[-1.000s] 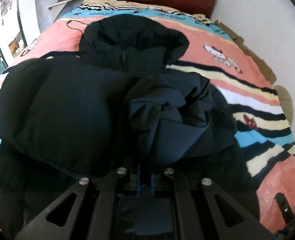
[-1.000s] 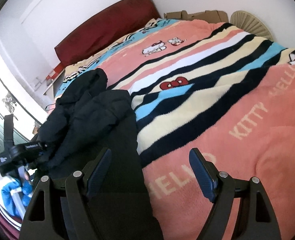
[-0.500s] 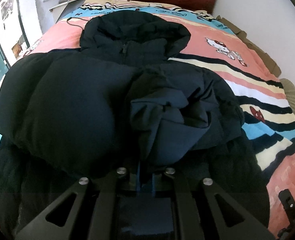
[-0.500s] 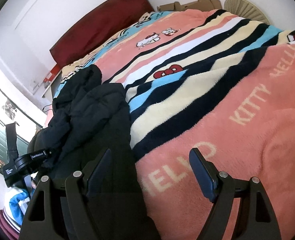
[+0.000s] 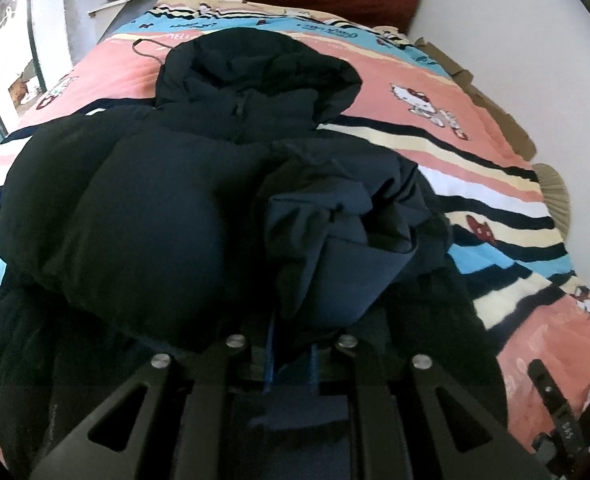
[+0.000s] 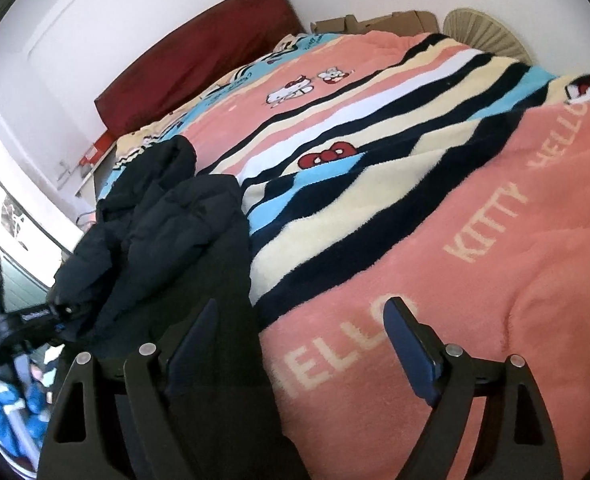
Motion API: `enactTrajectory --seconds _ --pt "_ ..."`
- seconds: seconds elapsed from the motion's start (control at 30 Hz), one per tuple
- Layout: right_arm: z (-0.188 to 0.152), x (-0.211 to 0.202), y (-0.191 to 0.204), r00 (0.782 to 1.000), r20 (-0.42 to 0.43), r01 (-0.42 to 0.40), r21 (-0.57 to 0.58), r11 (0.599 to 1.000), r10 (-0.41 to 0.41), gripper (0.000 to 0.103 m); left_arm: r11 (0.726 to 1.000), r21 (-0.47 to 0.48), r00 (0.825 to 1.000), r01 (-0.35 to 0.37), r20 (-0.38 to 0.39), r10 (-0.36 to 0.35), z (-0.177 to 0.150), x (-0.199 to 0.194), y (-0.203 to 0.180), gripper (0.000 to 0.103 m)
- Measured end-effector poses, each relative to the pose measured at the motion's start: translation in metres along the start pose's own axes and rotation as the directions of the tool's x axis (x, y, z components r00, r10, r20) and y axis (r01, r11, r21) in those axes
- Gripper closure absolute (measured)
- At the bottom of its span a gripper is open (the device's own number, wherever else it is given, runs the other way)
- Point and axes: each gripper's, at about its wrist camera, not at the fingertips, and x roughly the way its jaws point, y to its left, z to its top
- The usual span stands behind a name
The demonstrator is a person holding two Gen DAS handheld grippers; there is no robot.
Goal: Fold large clothes
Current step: 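Open the left gripper and lift it off the folded sleeve, then move both grippers down to the jacket hem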
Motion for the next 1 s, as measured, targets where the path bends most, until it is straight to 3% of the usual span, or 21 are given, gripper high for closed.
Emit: enactTrajectory --seconds 0.27,0.33,0.4,0.53,0.77,1.0 --pt "-0.002 -0.012 0.009 0.997 0.021 0.08 -0.077 0.994 -0.078 0.018 0.999 0.011 0.999 0.037 -0.012 -0.037 0.003 0.001 0.001 0.083" --pt "-0.003 -0.016 0.01 0.995 0.023 0.098 -0.081 0.992 -0.096 0.018 0.998 0.016 0.998 0.057 -0.014 -0.057 0.001 0.0 0.003 0.061" --pt "-0.006 -0.019 0.014 0.993 0.024 0.113 -0.091 0.989 -0.112 0.018 0.998 0.034 0.999 0.049 -0.003 -0.049 -0.001 -0.003 0.002 0.051" --pt "-0.011 -0.024 0.026 0.992 0.023 0.124 -0.12 0.985 -0.122 0.018 0.997 0.067 0.999 0.038 0.02 -0.04 -0.001 -0.01 -0.006 0.043" --pt "-0.017 -0.043 0.048 0.989 0.047 0.144 -0.179 0.973 -0.137 0.018 0.986 0.136 0.993 0.094 0.052 -0.102 -0.011 -0.038 -0.008 0.041" --pt "-0.017 -0.051 0.086 0.992 0.059 0.126 -0.252 0.96 -0.115 0.018 0.989 0.127 0.992 0.077 0.091 -0.089 -0.01 -0.067 0.047 0.041"
